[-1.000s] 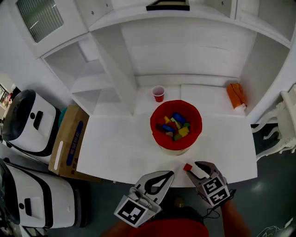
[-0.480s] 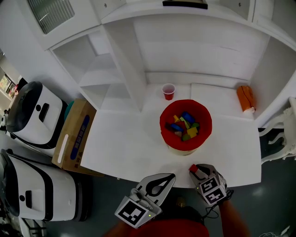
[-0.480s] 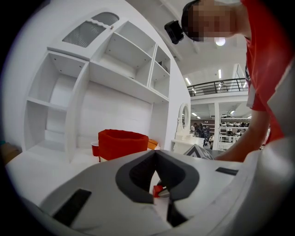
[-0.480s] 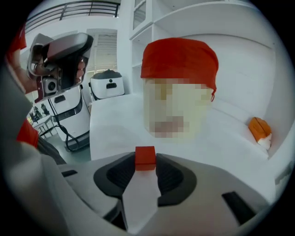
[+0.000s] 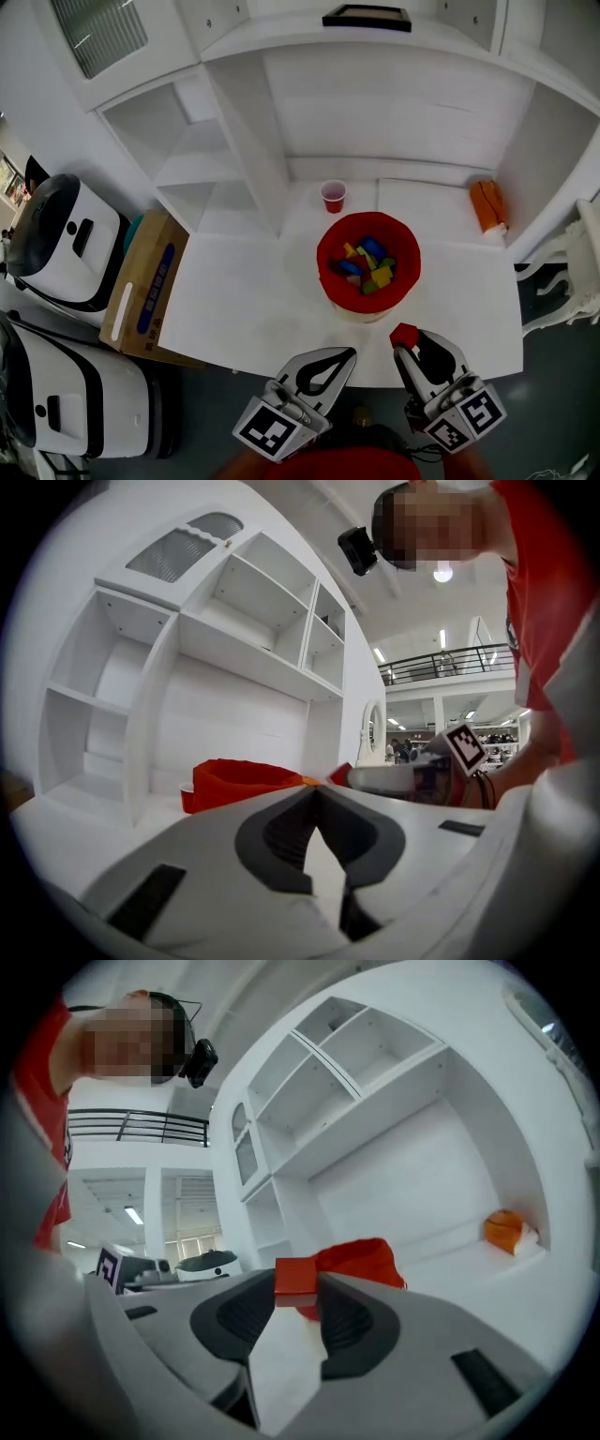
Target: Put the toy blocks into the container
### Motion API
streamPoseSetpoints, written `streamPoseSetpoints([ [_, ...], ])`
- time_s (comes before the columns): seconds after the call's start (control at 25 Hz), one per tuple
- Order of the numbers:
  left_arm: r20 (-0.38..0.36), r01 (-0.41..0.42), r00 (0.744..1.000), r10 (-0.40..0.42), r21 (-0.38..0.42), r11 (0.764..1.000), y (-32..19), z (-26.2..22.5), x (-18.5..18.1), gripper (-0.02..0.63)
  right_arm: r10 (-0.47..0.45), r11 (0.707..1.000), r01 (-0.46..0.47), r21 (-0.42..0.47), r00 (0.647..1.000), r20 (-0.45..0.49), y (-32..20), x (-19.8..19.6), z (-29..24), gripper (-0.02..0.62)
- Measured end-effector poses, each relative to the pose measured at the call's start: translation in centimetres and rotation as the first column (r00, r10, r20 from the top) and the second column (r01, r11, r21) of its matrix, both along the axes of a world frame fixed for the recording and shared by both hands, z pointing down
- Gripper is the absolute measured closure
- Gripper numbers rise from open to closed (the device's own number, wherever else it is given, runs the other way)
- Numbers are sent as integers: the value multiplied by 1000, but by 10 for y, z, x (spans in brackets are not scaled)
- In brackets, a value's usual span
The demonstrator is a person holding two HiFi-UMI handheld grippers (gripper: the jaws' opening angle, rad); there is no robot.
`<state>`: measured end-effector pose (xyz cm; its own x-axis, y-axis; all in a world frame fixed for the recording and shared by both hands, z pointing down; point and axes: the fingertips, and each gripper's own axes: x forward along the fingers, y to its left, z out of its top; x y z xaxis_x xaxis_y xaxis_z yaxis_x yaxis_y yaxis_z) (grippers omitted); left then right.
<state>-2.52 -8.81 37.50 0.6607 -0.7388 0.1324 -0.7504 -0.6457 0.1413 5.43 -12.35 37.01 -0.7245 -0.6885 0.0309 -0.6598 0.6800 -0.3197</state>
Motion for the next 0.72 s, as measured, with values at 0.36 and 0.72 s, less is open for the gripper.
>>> streamPoseSetpoints([
  [0.36, -20, 20, 1000, -20, 28, 999, -3, -14, -10, 591, 49, 996, -36, 80, 986, -159, -92, -38, -40, 425],
  [0.72, -39, 60, 998, -58, 45, 997, -2, -25, -35, 591, 17, 994, -5, 107, 994, -108, -67, -46, -48, 456],
])
